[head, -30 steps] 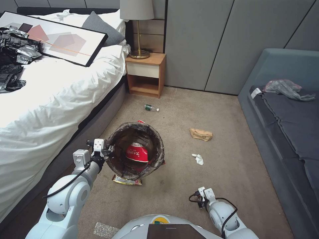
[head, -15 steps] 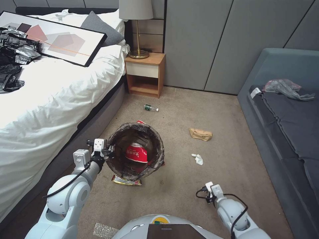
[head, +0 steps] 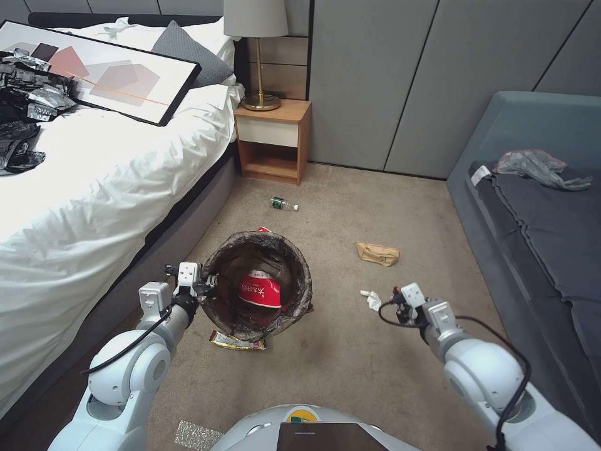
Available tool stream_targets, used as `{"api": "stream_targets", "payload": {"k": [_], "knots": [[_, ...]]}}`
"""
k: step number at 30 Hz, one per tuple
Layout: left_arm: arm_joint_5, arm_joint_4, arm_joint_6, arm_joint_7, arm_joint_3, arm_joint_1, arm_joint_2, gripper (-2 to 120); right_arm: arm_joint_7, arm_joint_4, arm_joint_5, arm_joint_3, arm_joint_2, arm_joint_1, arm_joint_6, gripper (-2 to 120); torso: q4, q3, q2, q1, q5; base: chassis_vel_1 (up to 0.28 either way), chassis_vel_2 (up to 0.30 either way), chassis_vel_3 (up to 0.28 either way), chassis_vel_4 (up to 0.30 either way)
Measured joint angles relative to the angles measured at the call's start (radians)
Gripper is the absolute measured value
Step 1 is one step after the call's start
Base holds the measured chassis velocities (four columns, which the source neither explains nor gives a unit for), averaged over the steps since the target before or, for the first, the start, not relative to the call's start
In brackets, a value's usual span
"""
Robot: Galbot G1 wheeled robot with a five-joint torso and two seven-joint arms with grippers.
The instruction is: Pick up the trash bin, then pick up the garbage from the floor and place it into the trash bin.
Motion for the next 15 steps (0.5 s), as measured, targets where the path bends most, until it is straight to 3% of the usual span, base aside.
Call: {"api": "stream_targets", "payload": {"k": [15], "knots": [[0.002,0.005,0.000,0.001,0.002,0.001,-0.003,0,0.013,0.114,0.126,0.037,-0.043,0.019,0.000,0,-0.0004,0.000,0.000,0.000,0.0001,0.000,0.000,0.000,0.000]]}}
